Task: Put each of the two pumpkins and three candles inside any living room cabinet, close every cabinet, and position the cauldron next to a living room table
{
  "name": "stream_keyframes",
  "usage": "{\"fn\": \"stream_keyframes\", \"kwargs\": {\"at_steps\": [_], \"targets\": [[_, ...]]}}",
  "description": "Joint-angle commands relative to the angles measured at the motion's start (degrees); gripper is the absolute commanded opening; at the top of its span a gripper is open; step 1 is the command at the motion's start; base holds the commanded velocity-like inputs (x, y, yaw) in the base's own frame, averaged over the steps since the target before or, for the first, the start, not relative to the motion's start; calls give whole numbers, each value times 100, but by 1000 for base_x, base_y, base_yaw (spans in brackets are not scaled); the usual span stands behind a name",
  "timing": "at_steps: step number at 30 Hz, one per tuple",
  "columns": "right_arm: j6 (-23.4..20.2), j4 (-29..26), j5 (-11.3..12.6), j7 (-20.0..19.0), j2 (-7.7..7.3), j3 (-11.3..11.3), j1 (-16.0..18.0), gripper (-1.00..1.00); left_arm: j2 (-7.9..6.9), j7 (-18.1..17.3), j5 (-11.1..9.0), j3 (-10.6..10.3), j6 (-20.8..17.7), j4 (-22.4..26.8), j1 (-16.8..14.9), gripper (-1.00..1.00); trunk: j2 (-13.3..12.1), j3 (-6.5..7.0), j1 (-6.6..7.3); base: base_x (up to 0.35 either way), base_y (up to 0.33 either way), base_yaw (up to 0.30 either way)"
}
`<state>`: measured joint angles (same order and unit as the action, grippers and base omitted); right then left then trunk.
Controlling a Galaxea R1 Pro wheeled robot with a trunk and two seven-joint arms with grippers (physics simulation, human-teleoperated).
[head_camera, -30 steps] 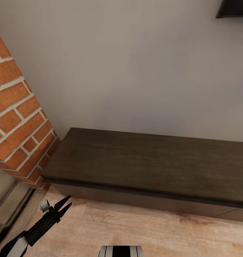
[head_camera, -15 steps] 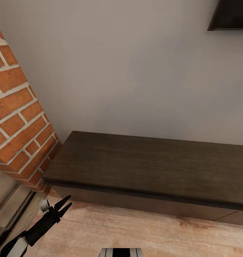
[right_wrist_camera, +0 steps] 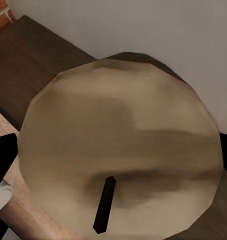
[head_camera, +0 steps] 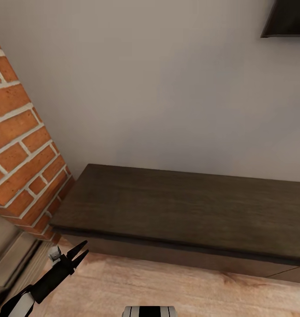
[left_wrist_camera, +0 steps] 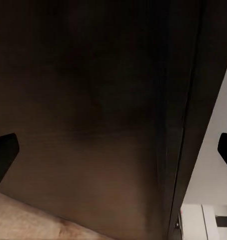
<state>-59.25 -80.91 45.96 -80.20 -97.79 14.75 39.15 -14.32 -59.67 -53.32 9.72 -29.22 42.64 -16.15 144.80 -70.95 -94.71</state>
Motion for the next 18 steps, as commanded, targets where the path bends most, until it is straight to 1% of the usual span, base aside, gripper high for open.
{"fn": "stream_keyframes", "kwargs": {"at_steps": [1, 18], "targets": [[-43, 3, 19, -4, -3, 10, -4, -100, -1, -7, -32, 0, -50, -1, -2, 100, 2, -4, 0, 88, 0, 0], [-43, 5, 18, -6, 4, 4, -4, -100, -1, -10, -38, 10, -51, -3, -2, 100, 2, -4, 0, 13, 0, 0]]}}
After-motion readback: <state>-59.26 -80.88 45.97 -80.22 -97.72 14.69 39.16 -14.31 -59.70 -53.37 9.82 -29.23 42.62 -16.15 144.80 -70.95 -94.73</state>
